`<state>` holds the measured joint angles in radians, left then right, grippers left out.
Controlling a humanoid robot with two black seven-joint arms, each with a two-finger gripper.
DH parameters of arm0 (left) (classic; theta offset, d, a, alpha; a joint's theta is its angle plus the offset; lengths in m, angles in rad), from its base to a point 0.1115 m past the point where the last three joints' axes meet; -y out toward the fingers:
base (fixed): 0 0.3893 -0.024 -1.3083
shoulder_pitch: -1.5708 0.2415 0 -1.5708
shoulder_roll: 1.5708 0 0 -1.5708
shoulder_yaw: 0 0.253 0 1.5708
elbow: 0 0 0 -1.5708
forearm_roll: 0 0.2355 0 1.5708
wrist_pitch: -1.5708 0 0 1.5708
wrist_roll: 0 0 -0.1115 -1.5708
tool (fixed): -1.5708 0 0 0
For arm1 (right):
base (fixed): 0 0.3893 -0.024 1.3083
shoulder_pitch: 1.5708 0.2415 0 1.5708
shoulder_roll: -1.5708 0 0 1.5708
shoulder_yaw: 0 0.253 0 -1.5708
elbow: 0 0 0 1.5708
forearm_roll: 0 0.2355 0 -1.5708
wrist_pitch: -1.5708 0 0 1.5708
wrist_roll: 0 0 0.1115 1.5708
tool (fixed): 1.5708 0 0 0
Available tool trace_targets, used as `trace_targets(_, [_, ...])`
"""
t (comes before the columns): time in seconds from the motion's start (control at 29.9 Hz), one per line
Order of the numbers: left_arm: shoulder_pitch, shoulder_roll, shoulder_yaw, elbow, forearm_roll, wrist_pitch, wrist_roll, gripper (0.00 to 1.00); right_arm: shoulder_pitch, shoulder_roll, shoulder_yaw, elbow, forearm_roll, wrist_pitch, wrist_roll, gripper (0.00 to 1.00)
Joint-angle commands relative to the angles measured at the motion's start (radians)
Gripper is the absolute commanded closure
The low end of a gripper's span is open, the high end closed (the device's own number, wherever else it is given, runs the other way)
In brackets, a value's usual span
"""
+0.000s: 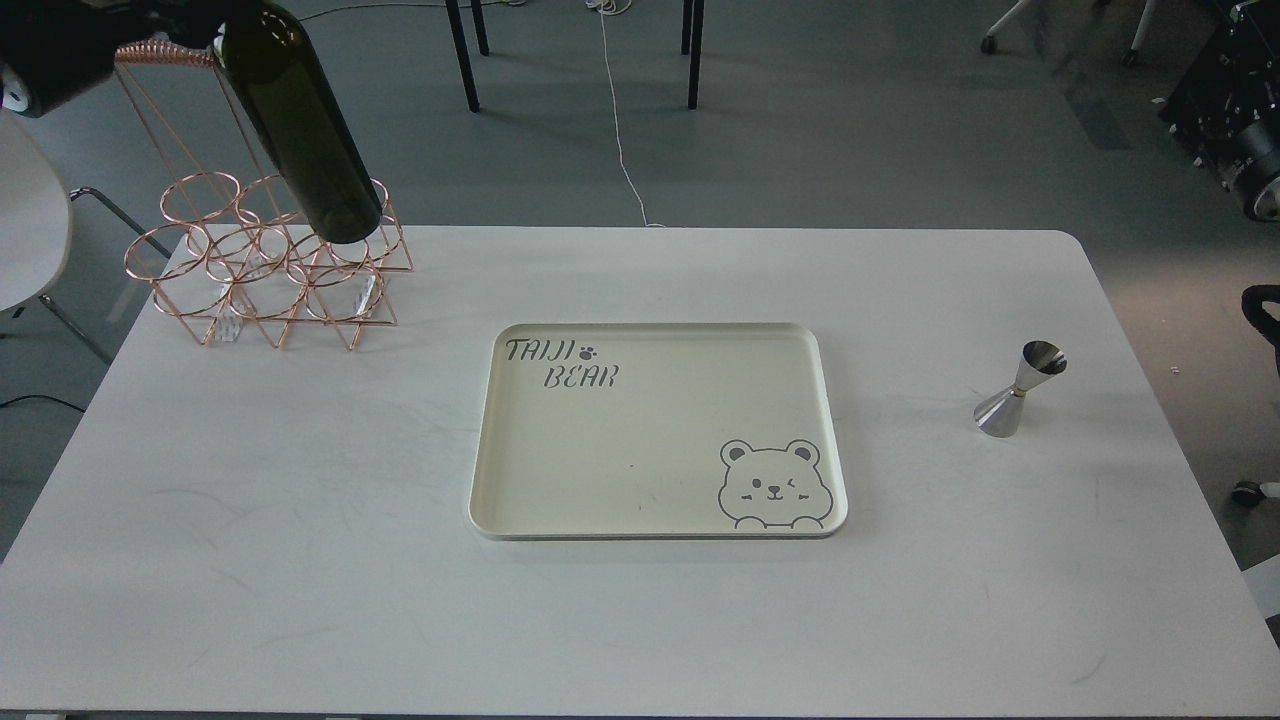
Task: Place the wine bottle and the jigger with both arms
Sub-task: 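Lift the bottle and carry it over the copper wine rack, then lower the bottle into a slot of the wine rack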
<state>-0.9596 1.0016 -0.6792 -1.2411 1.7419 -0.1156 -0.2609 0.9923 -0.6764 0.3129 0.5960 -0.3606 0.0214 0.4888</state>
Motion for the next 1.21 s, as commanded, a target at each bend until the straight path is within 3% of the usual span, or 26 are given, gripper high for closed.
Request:
trace_targets(0.0, [0.002, -0.005, 0.003, 0.031, 0.005, -0.001, -0.001, 0.87, 0.002, 0.0, 0.0, -0.001, 0.0, 0.0, 0.0, 0.02])
trace_targets(0.37, [0.002, -0.037, 0.047, 0.103, 0.01, 0.004, -0.003, 0.87, -0.003, -0.008, -0.003, -0.002, 0.0, 0.0, 0.0, 0.02])
trace_targets(0.64, [0.001, -0.038, 0.153, 0.14, -0.002, 0.102, -0.003, 0.87, -0.007, -0.005, -0.003, -0.002, 0.0, 0.0, 0.0, 0.02])
trace_targets(1.17, [-0.008, -0.054, 0.155, 0.141, -0.004, 0.089, -0.004, 0.85, -0.006, -0.008, -0.003, -0.009, 0.0, 0.002, 0.0, 0.02])
